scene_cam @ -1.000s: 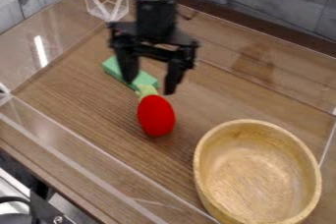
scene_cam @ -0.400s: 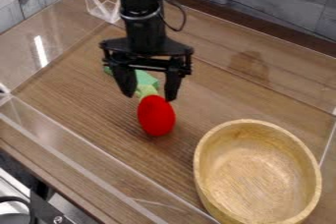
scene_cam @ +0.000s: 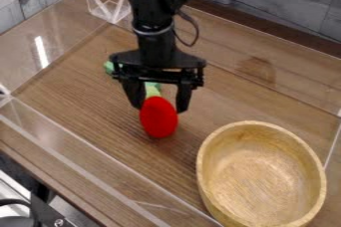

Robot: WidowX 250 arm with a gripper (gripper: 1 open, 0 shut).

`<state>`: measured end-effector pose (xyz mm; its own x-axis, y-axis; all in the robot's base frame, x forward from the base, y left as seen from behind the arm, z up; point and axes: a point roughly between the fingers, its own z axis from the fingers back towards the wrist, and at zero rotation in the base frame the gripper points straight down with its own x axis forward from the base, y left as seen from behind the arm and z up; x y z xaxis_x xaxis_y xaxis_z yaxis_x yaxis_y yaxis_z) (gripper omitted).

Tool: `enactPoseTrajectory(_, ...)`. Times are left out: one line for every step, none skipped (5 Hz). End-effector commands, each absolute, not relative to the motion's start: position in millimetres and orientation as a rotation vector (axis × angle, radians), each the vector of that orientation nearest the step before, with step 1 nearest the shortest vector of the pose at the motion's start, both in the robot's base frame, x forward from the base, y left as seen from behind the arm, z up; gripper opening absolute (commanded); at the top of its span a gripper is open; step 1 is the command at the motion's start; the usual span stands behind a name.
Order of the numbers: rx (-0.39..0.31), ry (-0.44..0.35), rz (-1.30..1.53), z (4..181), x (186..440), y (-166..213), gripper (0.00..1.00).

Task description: Move the red fruit to the right

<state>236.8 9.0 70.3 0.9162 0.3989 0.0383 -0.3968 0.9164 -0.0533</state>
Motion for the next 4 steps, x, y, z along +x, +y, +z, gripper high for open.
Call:
enactPoseTrajectory(-0.044, -0.095, 0.338, 72.6, 238.0, 14.2, 1.0)
enactPoseTrajectory(-0.044, -0.109, 0.273, 69.4, 236.9, 20.1, 1.0)
enactPoseTrajectory(-0.042, -0.115, 0.241, 68.5, 243.6, 24.3, 1.0)
enactPoseTrajectory(-0.038, -0.114, 0.214, 67.6, 248.2, 25.1, 1.0)
